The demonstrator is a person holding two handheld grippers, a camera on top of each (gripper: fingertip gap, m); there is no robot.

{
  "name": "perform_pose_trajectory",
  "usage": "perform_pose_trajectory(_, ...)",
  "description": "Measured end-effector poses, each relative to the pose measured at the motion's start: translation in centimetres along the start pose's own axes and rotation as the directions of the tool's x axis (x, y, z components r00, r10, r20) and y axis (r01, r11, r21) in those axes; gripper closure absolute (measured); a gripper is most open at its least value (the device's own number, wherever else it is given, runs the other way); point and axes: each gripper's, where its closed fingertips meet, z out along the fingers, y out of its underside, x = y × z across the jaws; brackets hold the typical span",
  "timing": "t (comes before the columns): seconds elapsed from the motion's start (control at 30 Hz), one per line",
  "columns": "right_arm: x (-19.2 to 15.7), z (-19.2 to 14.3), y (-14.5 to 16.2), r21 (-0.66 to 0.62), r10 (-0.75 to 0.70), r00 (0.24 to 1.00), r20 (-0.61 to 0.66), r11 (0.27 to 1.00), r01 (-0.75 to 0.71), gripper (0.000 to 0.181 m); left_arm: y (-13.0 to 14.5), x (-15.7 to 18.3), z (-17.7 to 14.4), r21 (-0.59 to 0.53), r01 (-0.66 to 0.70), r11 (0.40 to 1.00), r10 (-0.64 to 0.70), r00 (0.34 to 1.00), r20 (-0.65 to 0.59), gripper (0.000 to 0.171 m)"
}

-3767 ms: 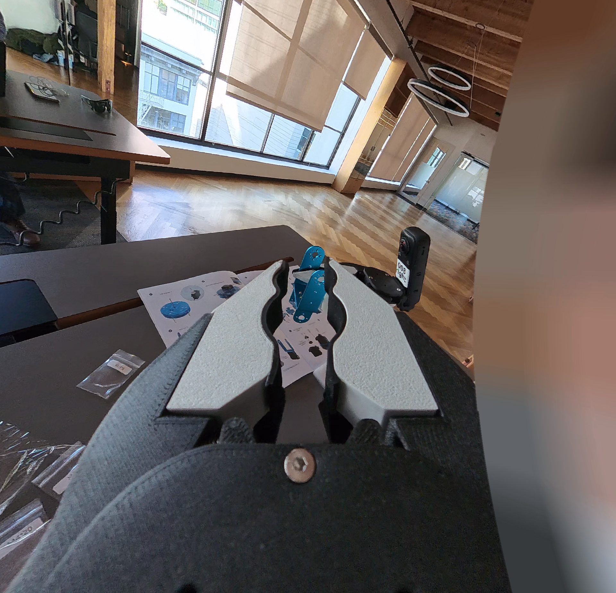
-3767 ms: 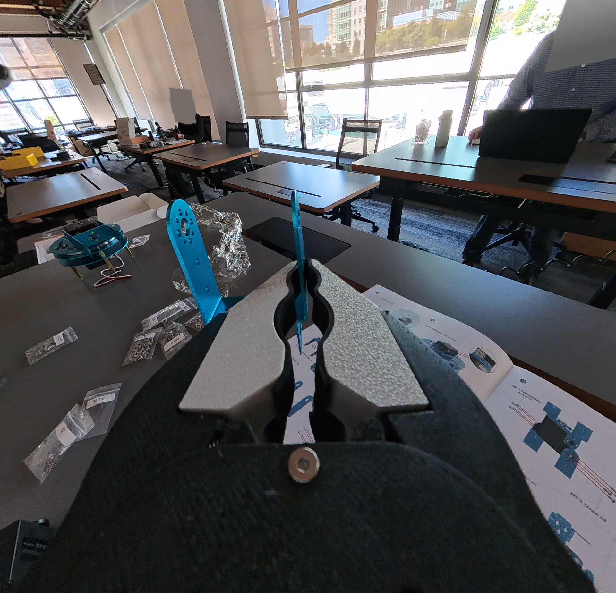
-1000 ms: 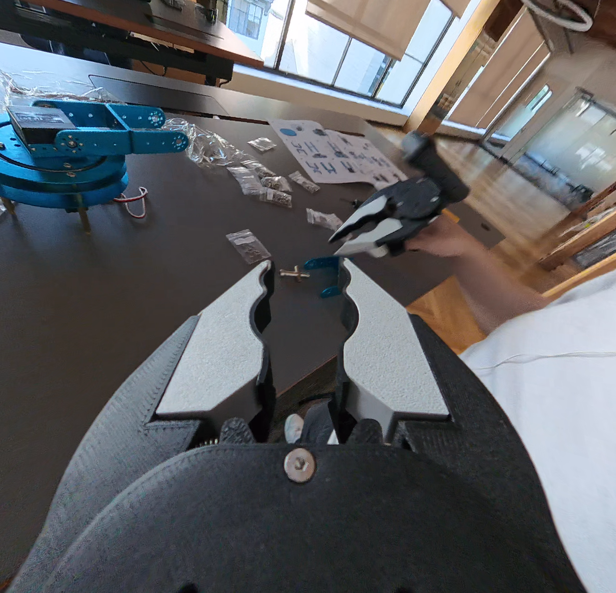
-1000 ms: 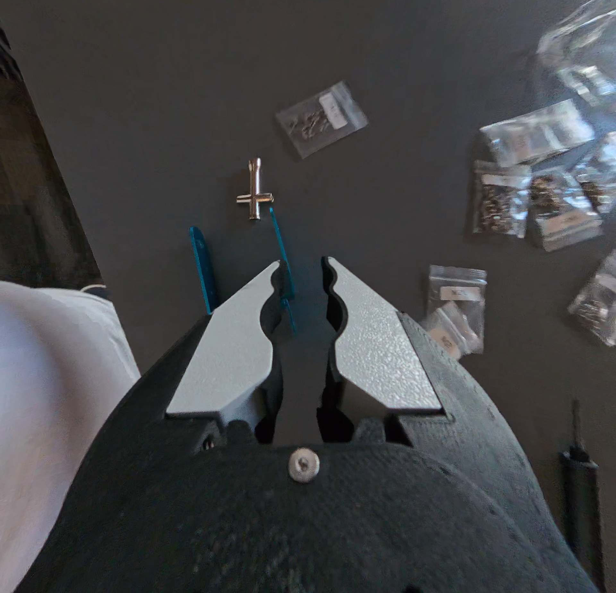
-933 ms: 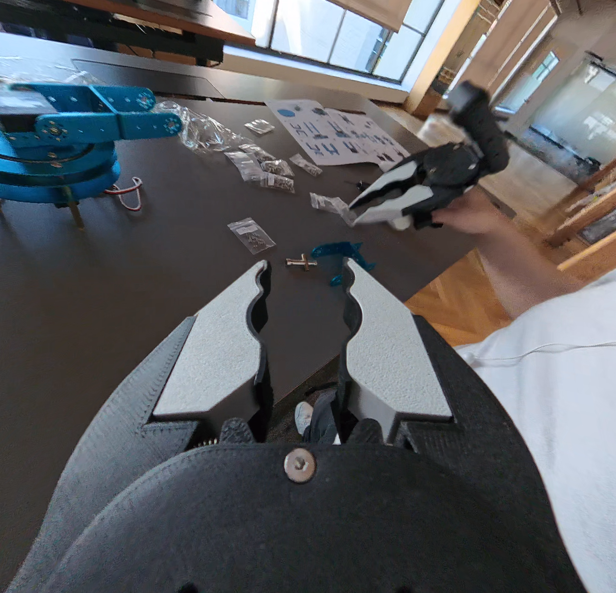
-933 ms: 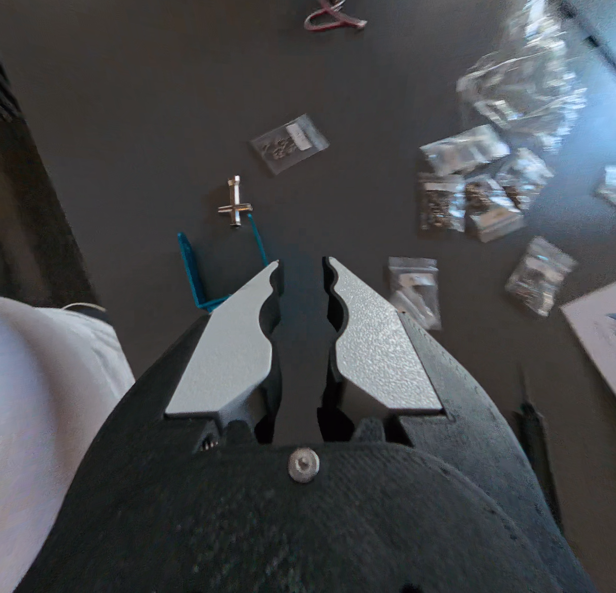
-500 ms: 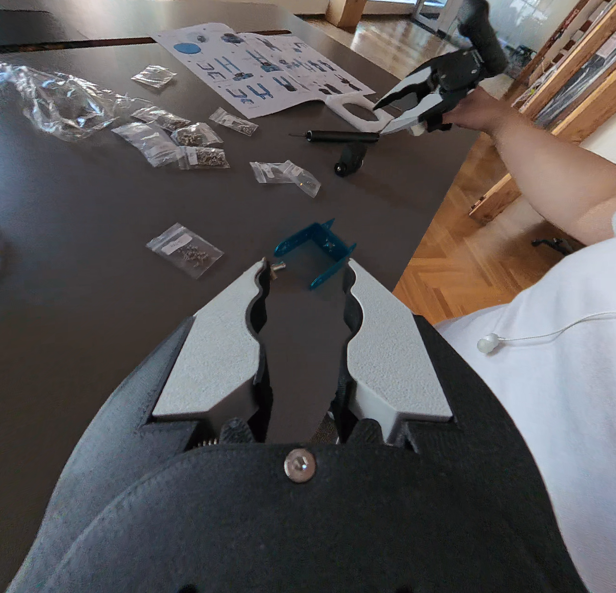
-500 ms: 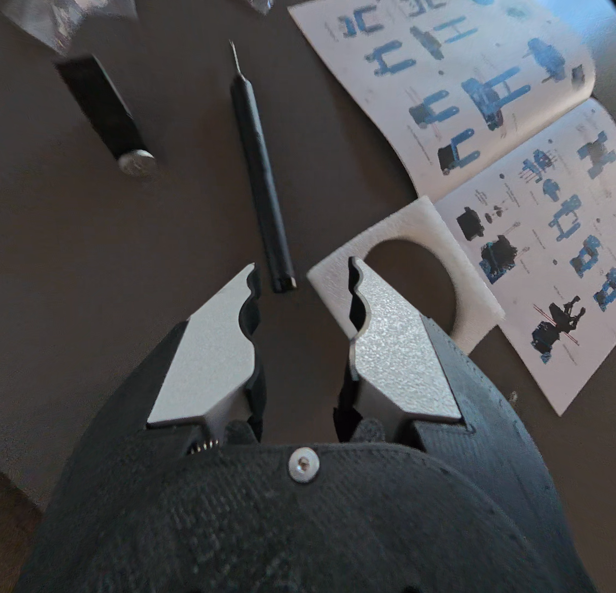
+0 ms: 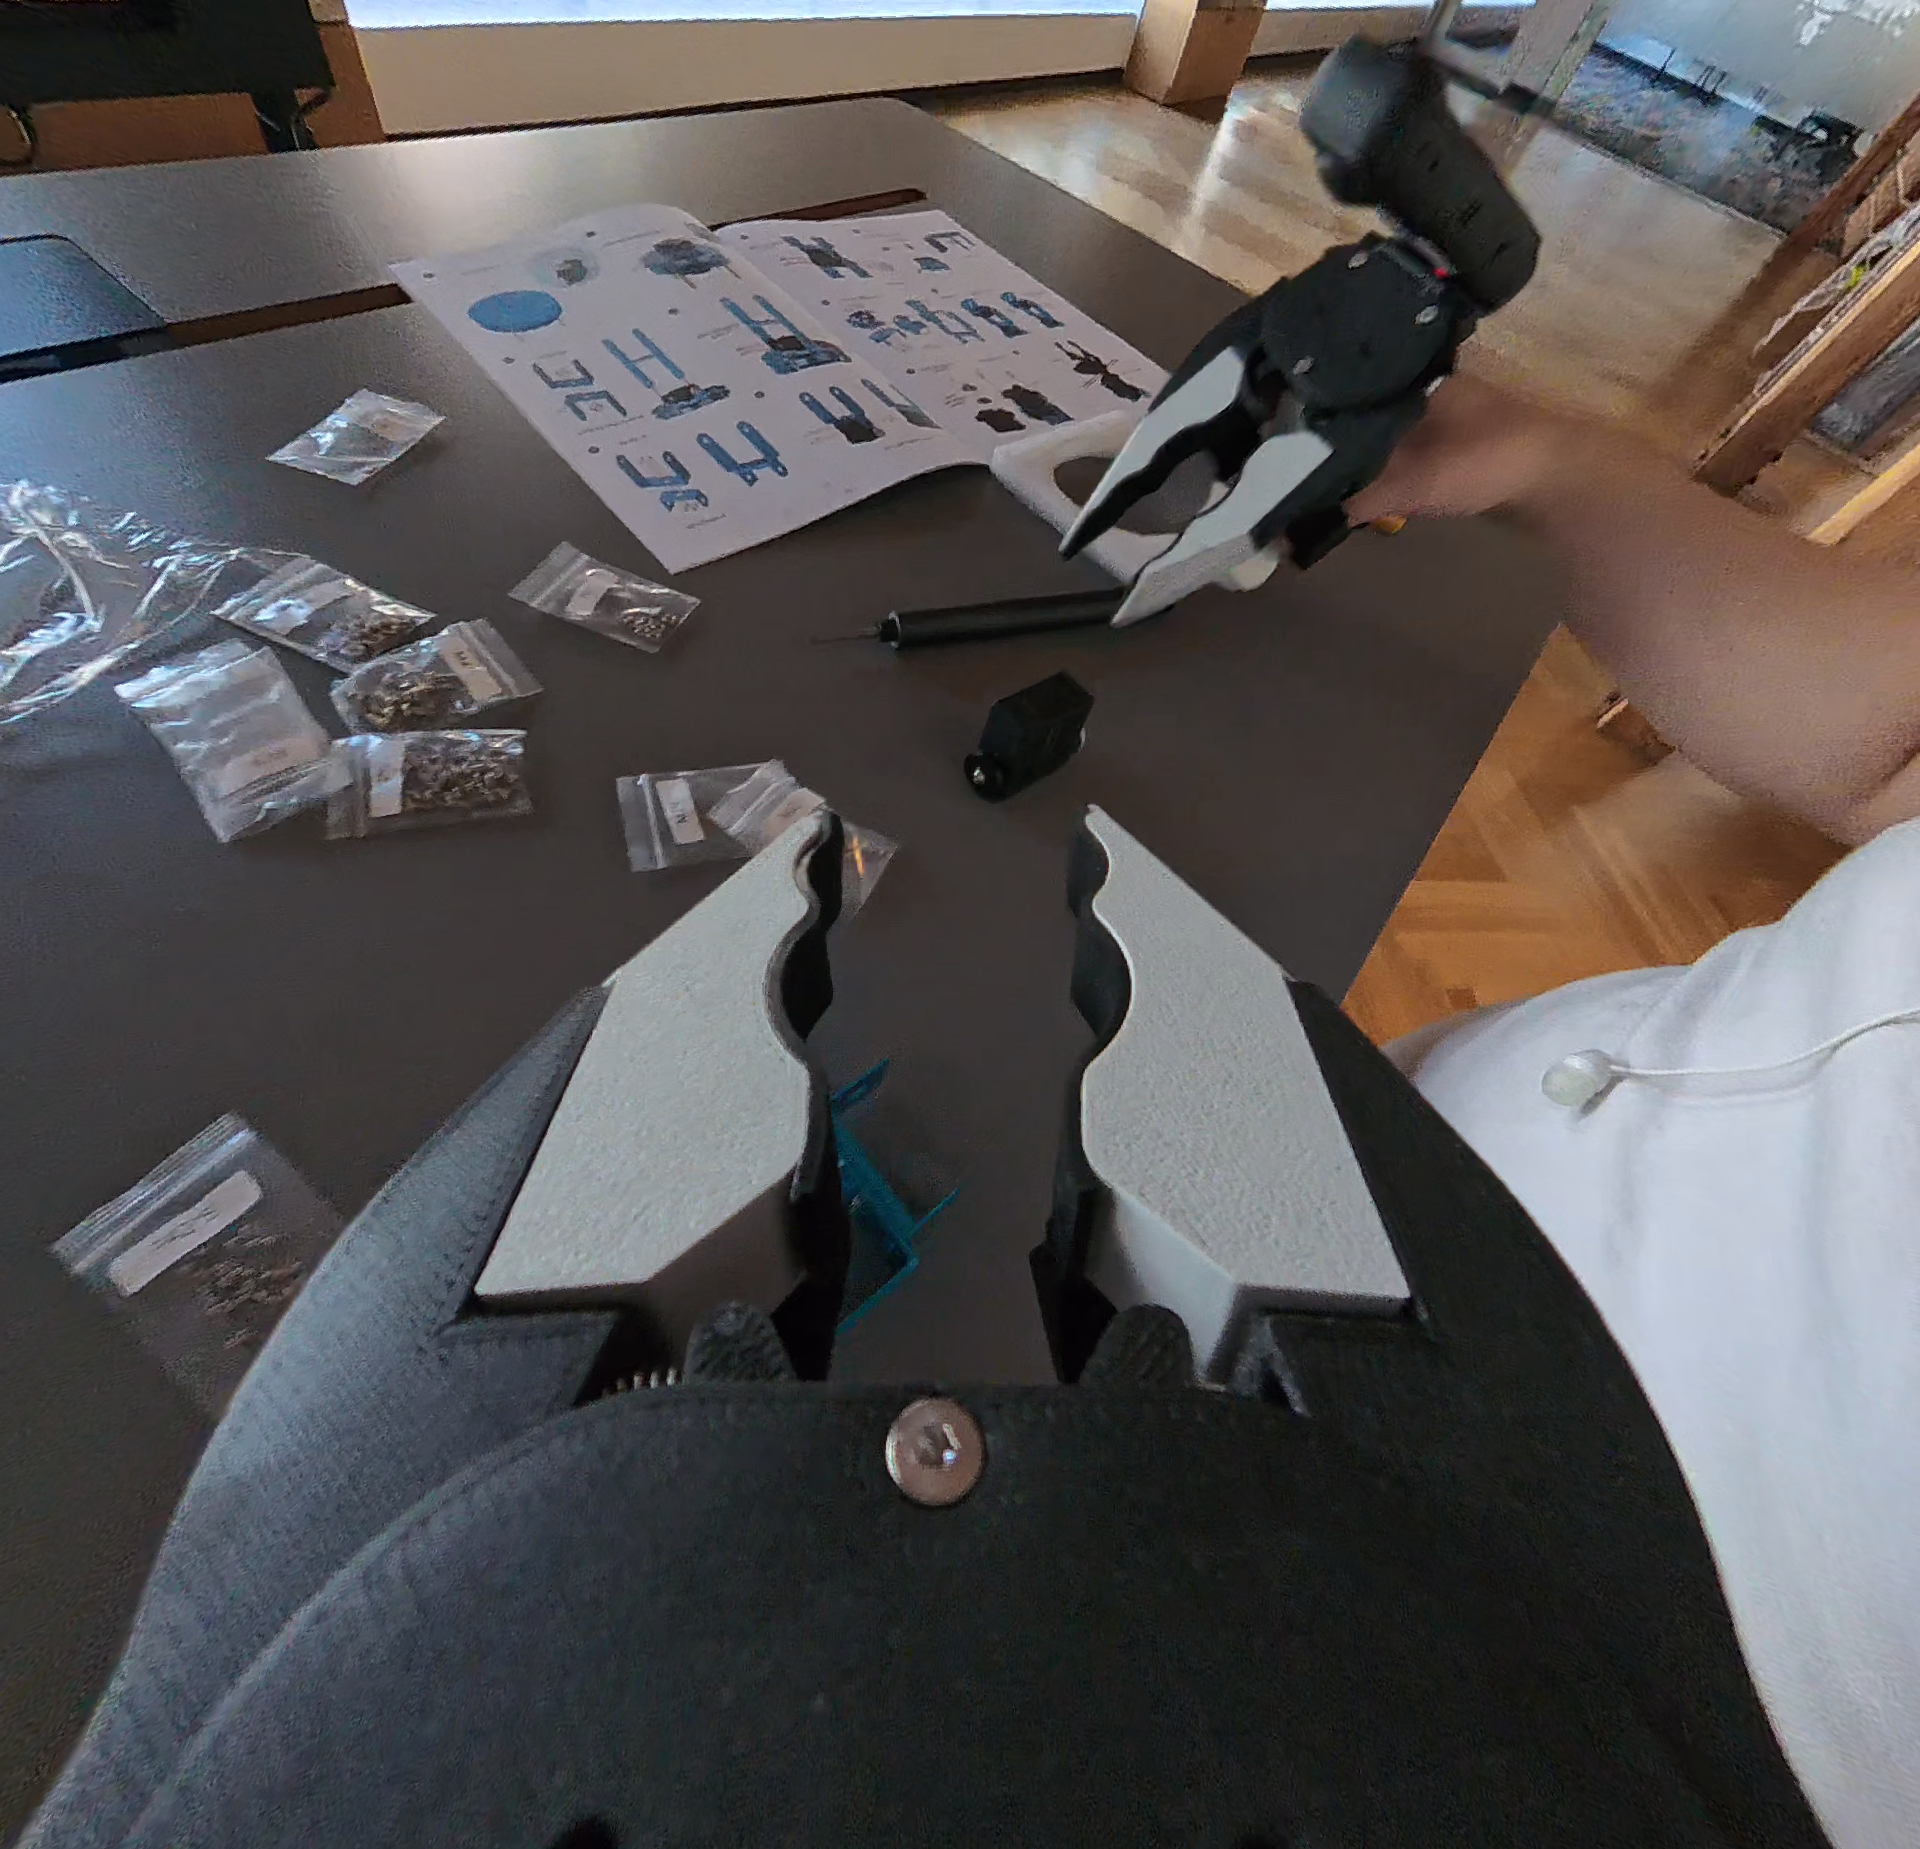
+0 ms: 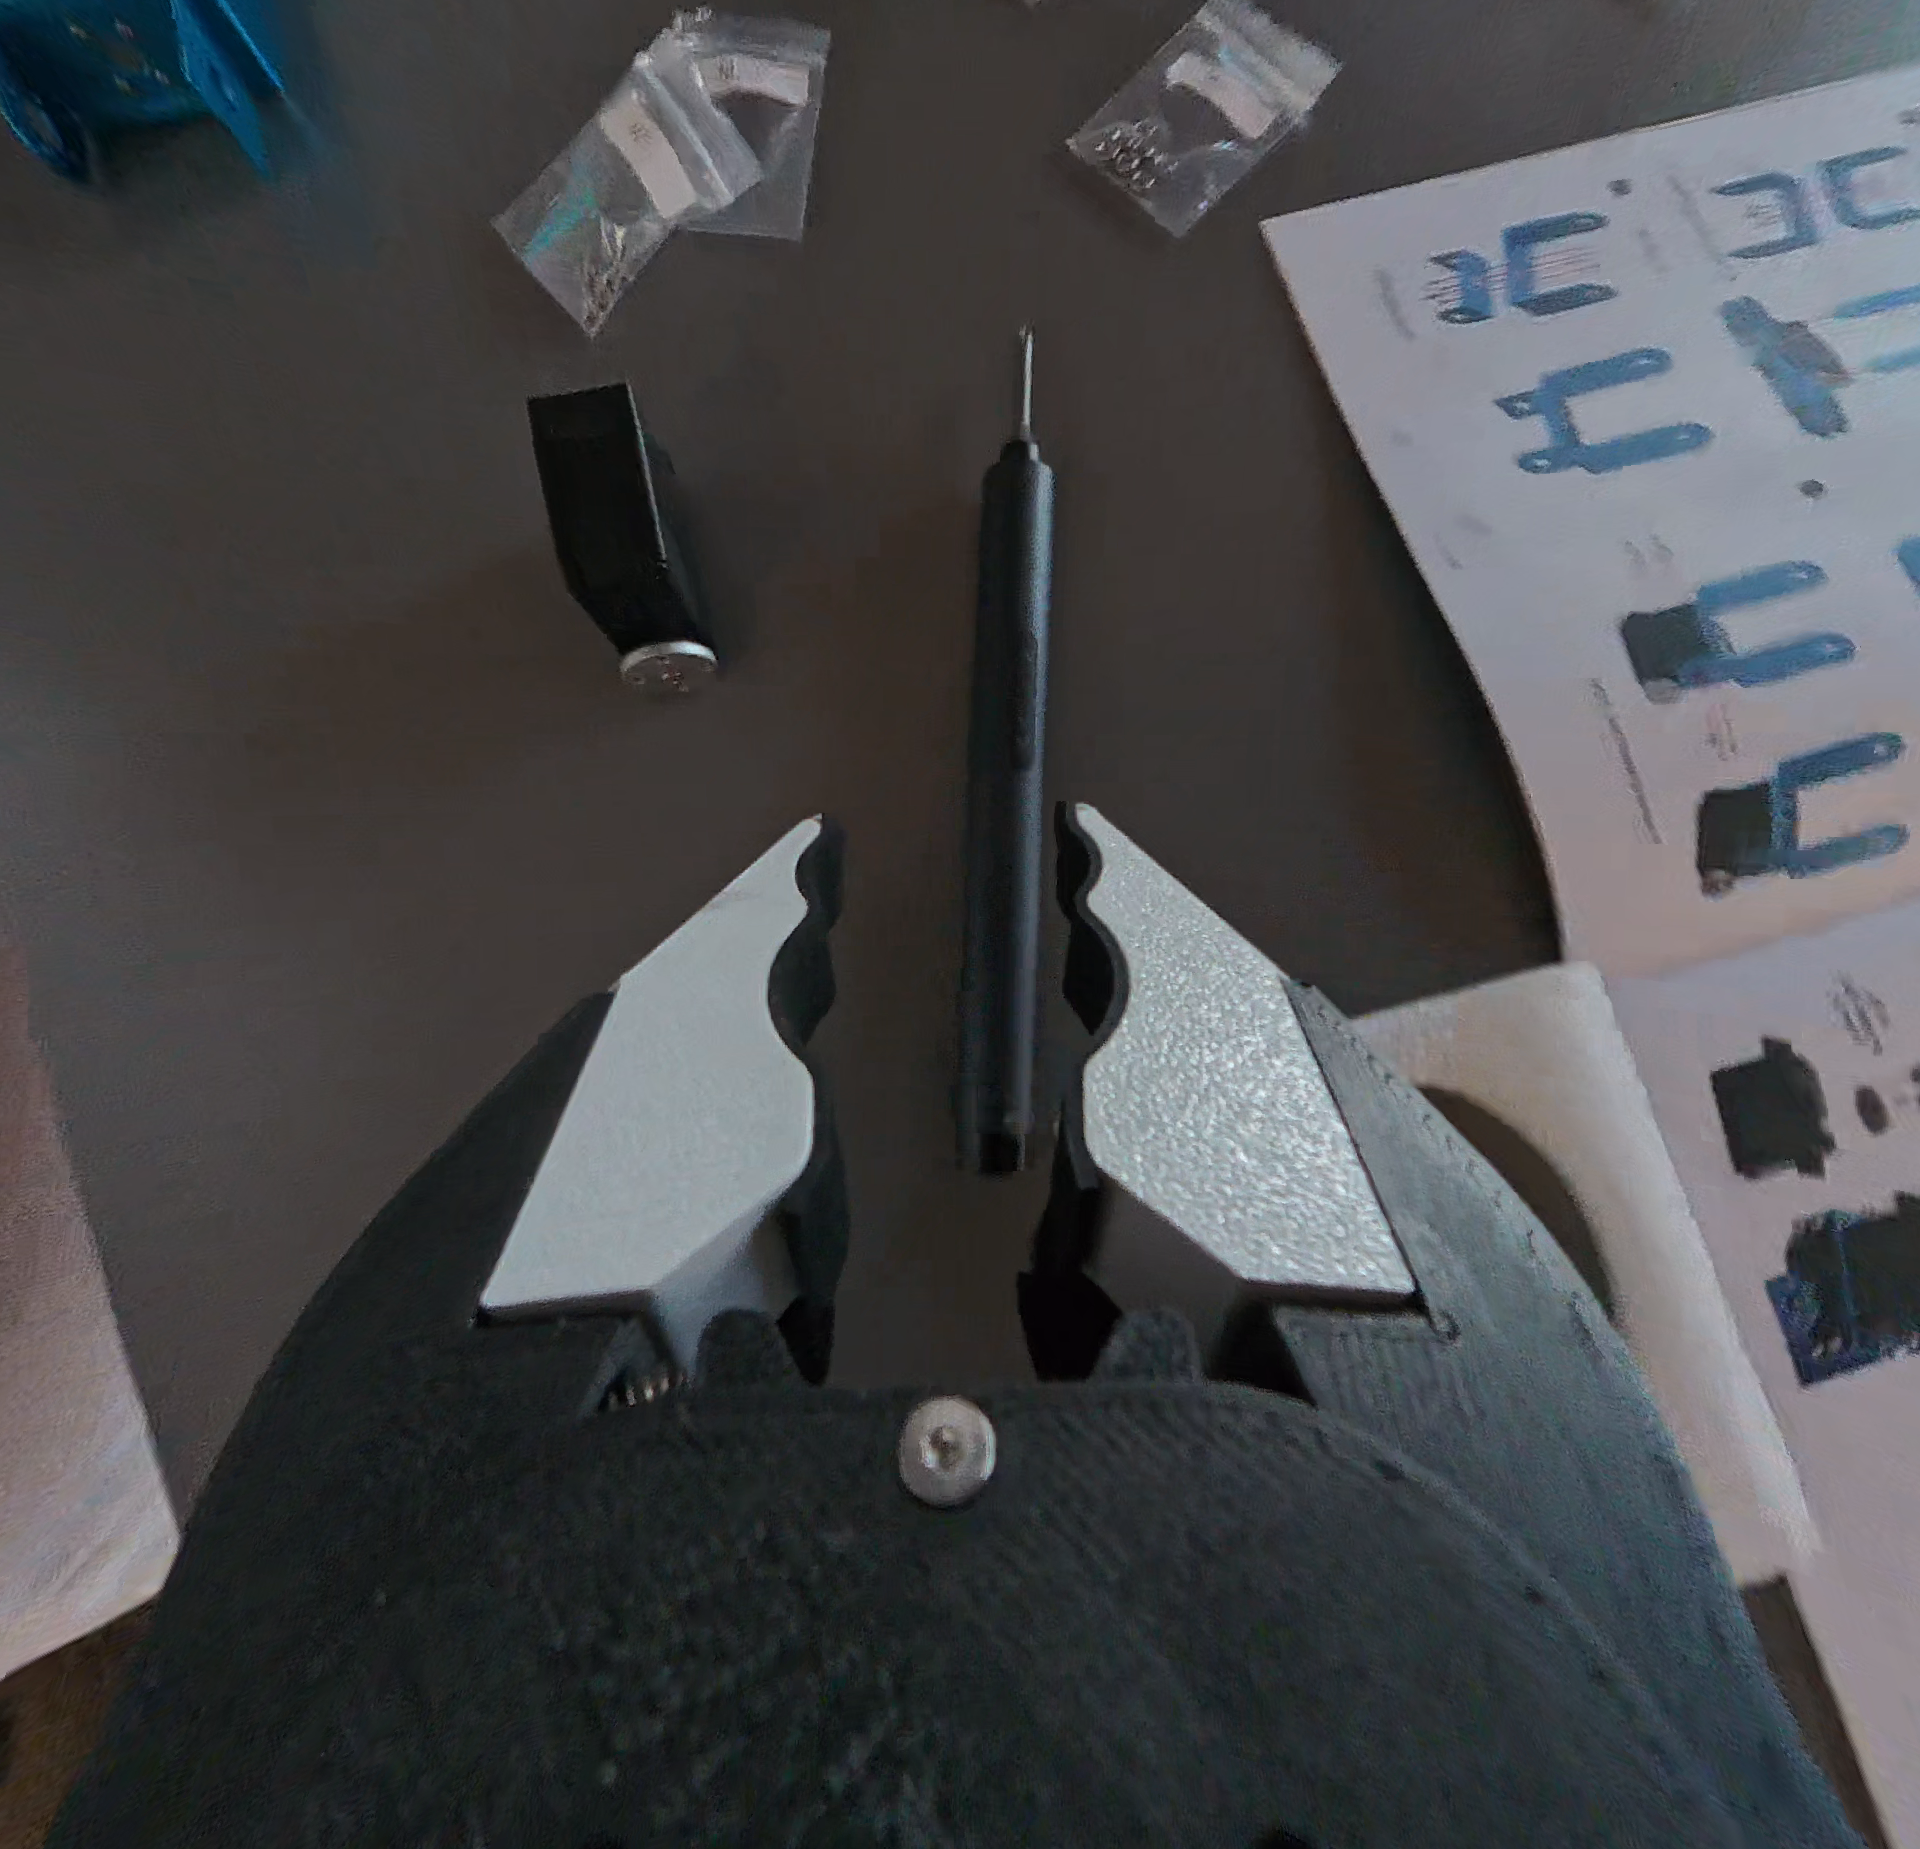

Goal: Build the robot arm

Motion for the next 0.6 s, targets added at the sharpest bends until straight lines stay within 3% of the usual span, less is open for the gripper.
perform_pose_trajectory(0.07, 0.3, 1.6, 0.4, -0.12, -0.065, 0.998, -0.007, 0.991, 0.063, 0.145, -0.4, 0.9, 1.2, 0.004, 0.013, 1.0, -0.013, 1.0, 0.017, 0.128)
perform_pose_trajectory(0.13, 1.1, 2.1, 1.0, -0.194, -0.134, 0.991, -0.025, 0.973, 0.127, 0.163, -0.5, 1.5, 2.0, 0.01, 0.013, 1.0, -0.013, 0.998, 0.055, 0.129)
perform_pose_trajectory(0.27, 0.2, 2.9, -0.5, -0.134, -0.114, 0.99, 0.086, 0.983, 0.125, 0.165, 0.4, 2.2, 2.9, -0.005, 0.068, 0.998, -0.067, 0.994, 0.086, 0.13)
perform_pose_trajectory(0.33, -0.2, 4.0, -1.6, -0.083, -0.188, 0.973, 0.133, 0.976, 0.2, 0.165, 1.0, 1.9, 3.0, -0.017, 0.1, 0.995, -0.097, 0.99, 0.101, 0.131)
perform_pose_trajectory(0.47, 2.0, 5.1, -2.4, -0.112, -0.28, 0.951, 0.131, 0.949, 0.295, 0.165, 0.8, 1.0, 2.5, -0.026, 0.125, 0.992, -0.121, 0.985, 0.124, 0.131)
perform_pose_trajectory(0.6, 2.2, 5.0, -2.3, -0.095, -0.272, 0.955, 0.115, 0.954, 0.283, 0.164, 0.5, -0.2, 2.0, -0.012, 0.13, 0.991, -0.127, 0.983, 0.135, 0.131)
